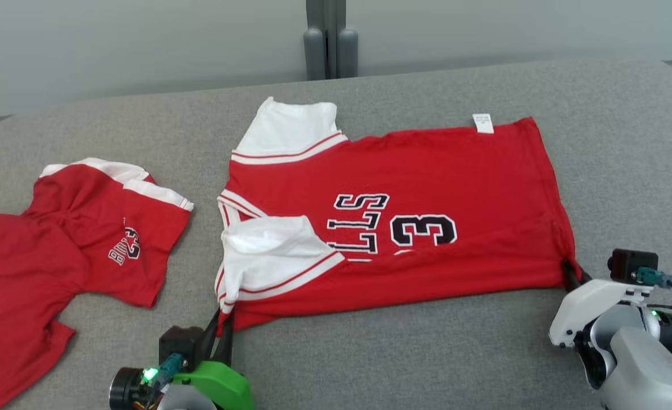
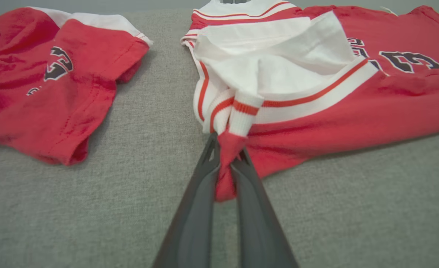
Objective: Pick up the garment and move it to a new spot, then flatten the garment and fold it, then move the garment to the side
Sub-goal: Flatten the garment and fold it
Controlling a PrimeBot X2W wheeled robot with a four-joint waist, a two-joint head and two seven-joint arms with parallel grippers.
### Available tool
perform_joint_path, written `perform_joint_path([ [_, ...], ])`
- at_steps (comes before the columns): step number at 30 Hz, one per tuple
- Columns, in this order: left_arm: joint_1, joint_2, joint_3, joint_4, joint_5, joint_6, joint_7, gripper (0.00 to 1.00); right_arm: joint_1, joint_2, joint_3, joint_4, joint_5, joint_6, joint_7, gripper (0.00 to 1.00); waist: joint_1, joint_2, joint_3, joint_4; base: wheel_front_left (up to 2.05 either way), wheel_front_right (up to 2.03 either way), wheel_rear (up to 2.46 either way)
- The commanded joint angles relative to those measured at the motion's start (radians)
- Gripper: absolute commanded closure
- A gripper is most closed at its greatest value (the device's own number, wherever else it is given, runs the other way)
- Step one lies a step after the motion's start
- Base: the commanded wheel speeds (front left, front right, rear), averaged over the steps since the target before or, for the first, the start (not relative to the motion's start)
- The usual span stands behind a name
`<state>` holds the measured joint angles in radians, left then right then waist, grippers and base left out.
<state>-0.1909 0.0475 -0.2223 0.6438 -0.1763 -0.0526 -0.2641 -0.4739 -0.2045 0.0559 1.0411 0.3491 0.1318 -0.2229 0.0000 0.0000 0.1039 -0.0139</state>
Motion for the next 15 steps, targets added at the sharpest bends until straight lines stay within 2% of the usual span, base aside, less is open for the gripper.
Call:
perform_joint_path([
  [1,0.024,0.008,0.014,0.000,-0.013,-0.001,0.000,1.00,0.036,-0.033,0.018,-0.016,0.026,-0.002,0.018,1.00,0.0000,0.0000,-0.067,-0.016,0.00,0.00,0.00],
  [7,0.103,0.027,0.013,-0.037,-0.015,-0.007,0.000,1.00,0.146,-0.078,0.105,-0.141,0.139,-0.002,0.116,1.00,0.0000,0.0000,-0.110,-0.033,0.00,0.00,0.00],
  [8,0.125,0.037,0.008,-0.044,-0.014,-0.009,0.000,1.00,0.182,-0.094,0.122,-0.193,0.173,-0.002,0.142,1.00,0.0000,0.0000,-0.115,-0.036,0.00,0.00,0.00],
  [13,0.155,0.045,-0.007,-0.066,-0.007,-0.002,0.012,1.00,0.256,-0.128,0.134,-0.310,0.224,-0.002,0.186,1.00,0.0000,0.0000,-0.117,-0.037,0.00,0.00,0.00],
  [15,0.163,0.043,-0.016,-0.070,-0.002,0.004,0.021,0.78,0.275,-0.131,0.128,-0.346,0.235,-0.002,0.194,1.00,0.0000,0.0000,-0.117,-0.037,0.00,0.00,0.00],
])
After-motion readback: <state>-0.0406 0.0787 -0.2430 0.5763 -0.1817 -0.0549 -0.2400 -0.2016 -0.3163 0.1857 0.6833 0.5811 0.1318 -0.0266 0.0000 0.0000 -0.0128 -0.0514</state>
